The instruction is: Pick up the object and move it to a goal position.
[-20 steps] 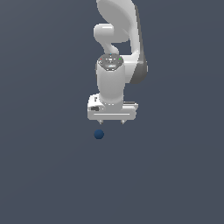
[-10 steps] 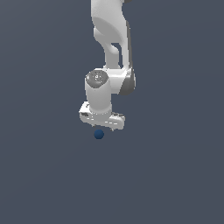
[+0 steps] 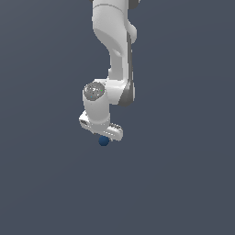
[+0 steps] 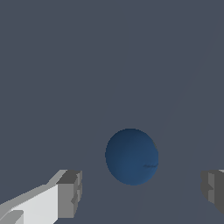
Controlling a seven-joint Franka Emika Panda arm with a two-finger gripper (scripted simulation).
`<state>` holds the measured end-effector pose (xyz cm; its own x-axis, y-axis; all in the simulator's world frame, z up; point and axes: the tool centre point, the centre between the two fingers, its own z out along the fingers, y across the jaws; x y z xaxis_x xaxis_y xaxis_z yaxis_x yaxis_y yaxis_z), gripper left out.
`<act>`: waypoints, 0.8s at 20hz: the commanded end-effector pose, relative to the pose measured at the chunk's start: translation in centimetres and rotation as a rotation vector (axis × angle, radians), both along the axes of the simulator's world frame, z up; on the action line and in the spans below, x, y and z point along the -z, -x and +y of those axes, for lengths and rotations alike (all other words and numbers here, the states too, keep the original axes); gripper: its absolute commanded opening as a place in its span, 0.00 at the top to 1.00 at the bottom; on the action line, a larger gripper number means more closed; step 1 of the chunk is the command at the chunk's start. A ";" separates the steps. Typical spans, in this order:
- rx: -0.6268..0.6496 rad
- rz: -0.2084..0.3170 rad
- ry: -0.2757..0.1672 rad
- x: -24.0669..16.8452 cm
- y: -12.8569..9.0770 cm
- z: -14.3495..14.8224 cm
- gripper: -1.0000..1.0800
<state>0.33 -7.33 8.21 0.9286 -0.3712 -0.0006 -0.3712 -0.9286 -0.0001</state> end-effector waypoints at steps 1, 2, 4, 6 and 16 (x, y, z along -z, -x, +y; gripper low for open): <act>0.000 0.000 0.000 0.0 0.0 0.0 0.04; 0.000 0.000 0.000 0.0 0.0 0.0 0.04; 0.000 0.000 0.000 0.3 0.0 0.0 0.04; 0.001 0.000 0.000 1.0 0.0 0.0 0.04; 0.006 0.000 0.000 5.0 0.1 -0.1 0.04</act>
